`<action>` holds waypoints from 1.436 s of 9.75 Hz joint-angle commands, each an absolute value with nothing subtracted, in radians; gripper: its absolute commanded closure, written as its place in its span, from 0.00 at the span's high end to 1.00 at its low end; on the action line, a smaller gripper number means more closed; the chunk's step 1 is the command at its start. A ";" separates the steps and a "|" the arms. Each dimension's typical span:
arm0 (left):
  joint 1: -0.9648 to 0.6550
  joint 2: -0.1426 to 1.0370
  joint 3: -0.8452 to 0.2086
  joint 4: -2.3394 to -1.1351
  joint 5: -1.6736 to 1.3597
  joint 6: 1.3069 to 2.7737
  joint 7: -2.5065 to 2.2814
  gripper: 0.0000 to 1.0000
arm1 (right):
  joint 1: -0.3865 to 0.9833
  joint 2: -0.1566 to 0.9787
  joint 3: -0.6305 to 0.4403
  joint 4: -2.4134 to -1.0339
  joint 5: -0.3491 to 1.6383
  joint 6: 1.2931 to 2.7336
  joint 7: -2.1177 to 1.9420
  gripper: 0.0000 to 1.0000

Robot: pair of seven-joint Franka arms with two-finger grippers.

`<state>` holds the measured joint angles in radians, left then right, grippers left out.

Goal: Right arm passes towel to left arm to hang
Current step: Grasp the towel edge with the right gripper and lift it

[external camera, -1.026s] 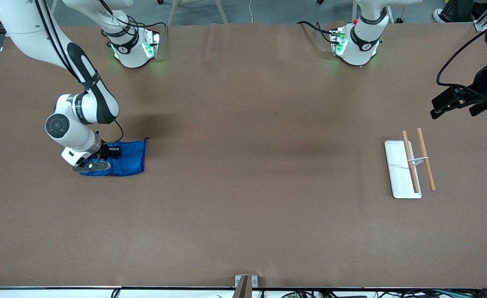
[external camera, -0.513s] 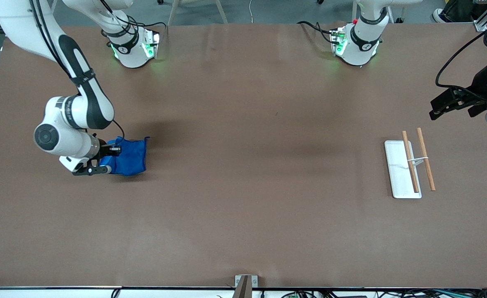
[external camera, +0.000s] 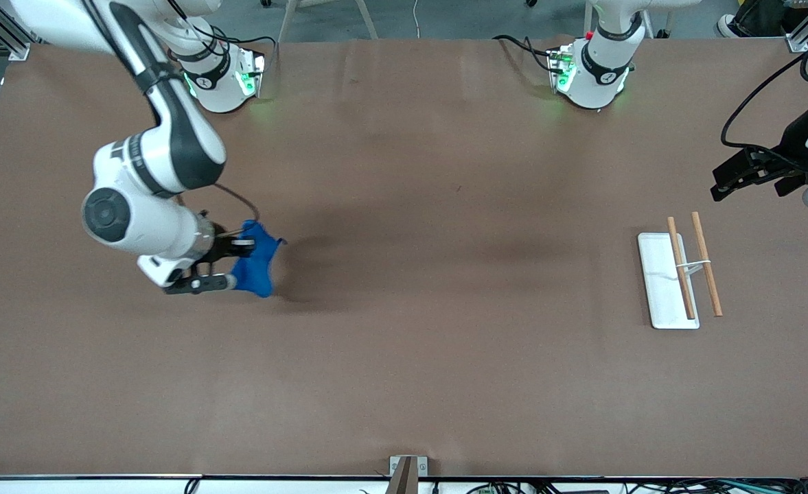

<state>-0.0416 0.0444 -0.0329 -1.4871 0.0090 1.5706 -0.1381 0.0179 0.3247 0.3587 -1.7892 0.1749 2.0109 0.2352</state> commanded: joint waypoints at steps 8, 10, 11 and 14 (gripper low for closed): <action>-0.051 0.055 -0.048 -1.586 -0.173 1.577 0.029 1.00 | 0.090 0.757 0.920 -1.567 0.535 2.692 0.273 0.01; -0.046 0.055 -0.046 -1.640 -0.294 1.575 0.067 1.00 | 0.103 0.772 0.965 -1.540 0.607 2.691 0.267 0.01; -0.046 0.057 -0.045 -1.687 -0.396 1.575 0.096 0.99 | 0.103 0.782 0.998 -1.529 0.627 2.691 0.265 0.00; -0.037 0.060 -0.041 -1.831 -0.593 1.604 0.243 1.00 | 0.086 0.819 1.042 -1.491 0.695 2.637 0.244 0.00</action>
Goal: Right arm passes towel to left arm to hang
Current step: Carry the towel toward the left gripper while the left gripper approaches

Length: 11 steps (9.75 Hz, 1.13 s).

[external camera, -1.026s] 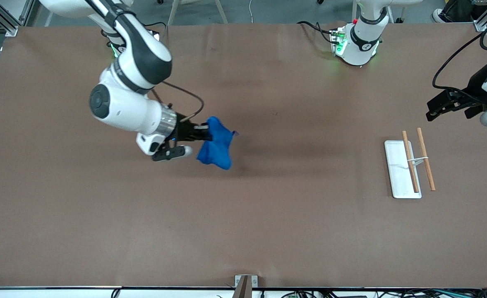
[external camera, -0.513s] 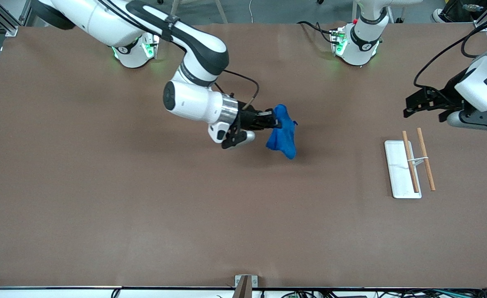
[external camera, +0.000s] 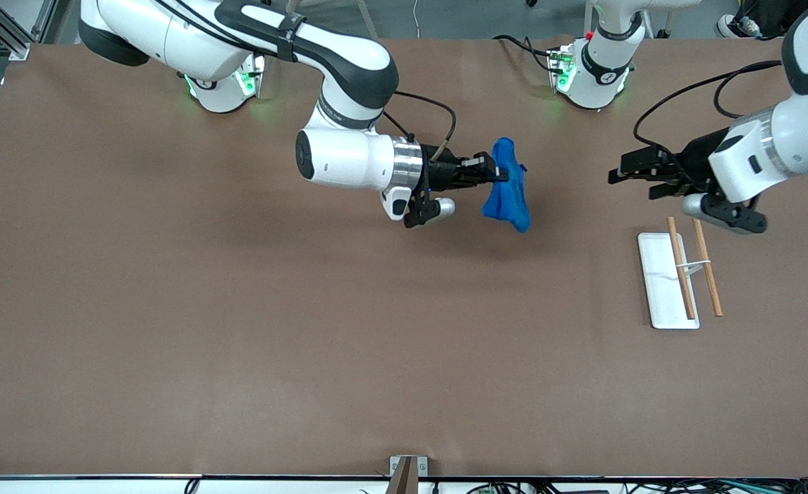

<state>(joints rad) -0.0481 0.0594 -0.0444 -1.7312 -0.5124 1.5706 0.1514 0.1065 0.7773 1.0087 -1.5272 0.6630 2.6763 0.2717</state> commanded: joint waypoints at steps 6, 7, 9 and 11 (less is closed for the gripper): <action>-0.018 0.104 0.037 -2.149 -1.046 1.611 0.636 1.00 | 0.093 0.825 1.040 -1.462 1.093 2.546 -0.055 0.00; -0.018 0.106 0.038 -2.183 -1.098 1.609 0.668 1.00 | 0.094 0.825 1.040 -1.462 1.124 2.546 -0.078 0.00; -0.020 0.114 0.063 -2.236 -1.196 1.577 0.736 0.99 | 0.097 0.824 1.042 -1.462 1.134 2.548 -0.084 0.00; -0.020 0.115 0.084 -2.273 -1.274 1.528 0.774 0.98 | 0.097 0.824 1.043 -1.462 1.135 2.553 -0.084 0.01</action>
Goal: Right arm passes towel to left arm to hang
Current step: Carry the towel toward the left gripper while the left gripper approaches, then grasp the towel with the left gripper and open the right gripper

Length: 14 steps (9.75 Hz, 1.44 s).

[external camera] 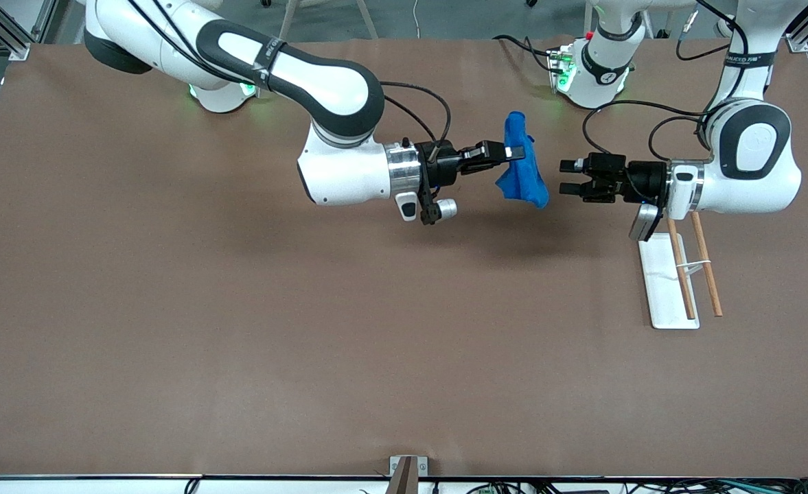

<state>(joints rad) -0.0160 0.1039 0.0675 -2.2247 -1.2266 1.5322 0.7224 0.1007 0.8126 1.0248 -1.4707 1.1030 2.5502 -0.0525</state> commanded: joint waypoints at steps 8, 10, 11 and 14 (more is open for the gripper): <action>-0.063 0.149 0.077 -2.362 -1.594 1.532 0.861 0.86 | 0.104 0.822 1.058 -1.454 1.177 2.556 -0.087 0.01; -0.060 0.144 0.078 -2.362 -1.594 1.531 0.859 0.44 | 0.112 0.822 1.058 -1.454 1.177 2.557 -0.087 0.01; -0.060 0.143 0.080 -2.362 -1.592 1.531 0.858 0.33 | 0.112 0.822 1.058 -1.454 1.177 2.557 -0.087 0.01; -0.054 0.140 0.083 -2.361 -1.566 1.529 0.856 0.01 | 0.115 0.822 1.058 -1.454 1.180 2.557 -0.090 0.01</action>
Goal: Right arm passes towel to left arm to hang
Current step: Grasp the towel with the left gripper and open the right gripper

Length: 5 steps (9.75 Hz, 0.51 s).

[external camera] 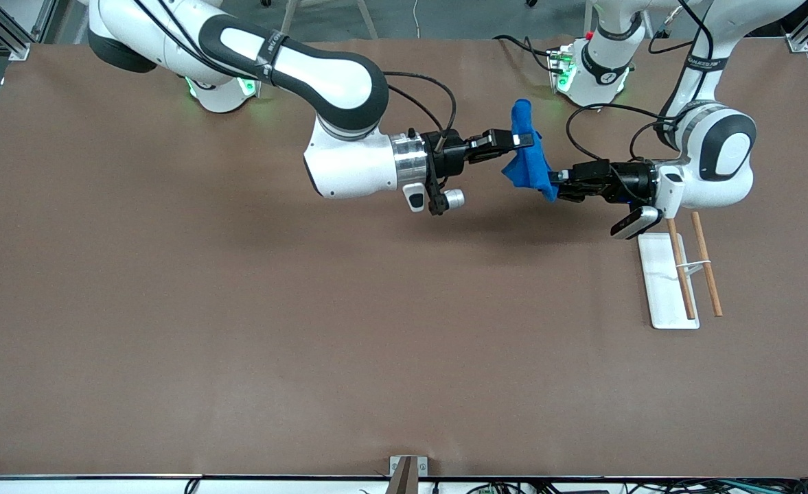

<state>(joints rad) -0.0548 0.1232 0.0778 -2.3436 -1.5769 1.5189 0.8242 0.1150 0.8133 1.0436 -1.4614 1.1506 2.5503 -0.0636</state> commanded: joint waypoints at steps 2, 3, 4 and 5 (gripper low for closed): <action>-0.052 0.140 0.084 -2.353 -1.546 1.529 0.845 0.01 | 0.115 0.822 1.058 -1.454 1.180 2.557 -0.091 0.01; -0.051 0.140 0.086 -2.350 -1.546 1.529 0.842 0.01 | 0.115 0.821 1.058 -1.453 1.180 2.557 -0.091 0.01; -0.051 0.138 0.089 -2.347 -1.545 1.529 0.835 0.00 | 0.114 0.819 1.058 -1.454 1.181 2.557 -0.081 0.04; -0.051 0.138 0.092 -2.338 -1.536 1.529 0.833 0.00 | 0.107 0.809 1.057 -1.454 1.177 2.568 -0.081 0.28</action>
